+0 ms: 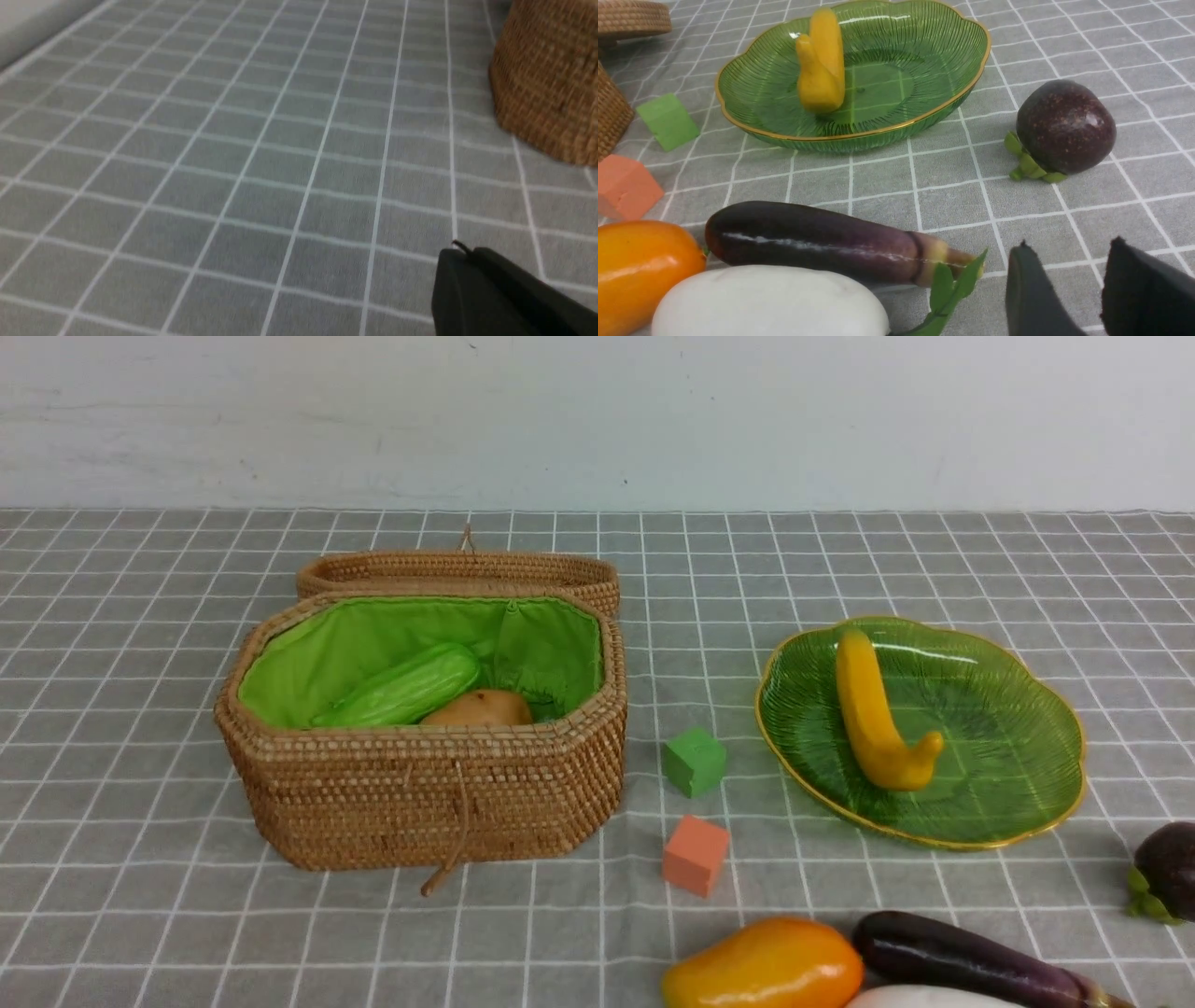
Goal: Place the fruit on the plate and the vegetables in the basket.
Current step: Take a daikon with your right arm and place it on the basket on the left.
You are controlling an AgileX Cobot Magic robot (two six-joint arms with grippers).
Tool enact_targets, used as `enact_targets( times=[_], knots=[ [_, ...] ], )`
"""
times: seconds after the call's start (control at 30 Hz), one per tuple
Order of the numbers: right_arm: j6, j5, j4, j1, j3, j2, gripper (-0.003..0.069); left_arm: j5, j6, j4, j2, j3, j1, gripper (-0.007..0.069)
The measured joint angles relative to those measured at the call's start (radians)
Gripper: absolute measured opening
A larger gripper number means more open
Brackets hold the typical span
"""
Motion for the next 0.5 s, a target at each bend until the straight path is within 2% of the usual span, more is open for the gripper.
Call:
enact_targets(
  times=[0.5],
  knots=[
    [0.000, 0.000, 0.000, 0.000, 0.000, 0.000, 0.0240, 0.005, 0.000, 0.000, 0.000, -0.001, 0.000, -0.0002]
  ],
)
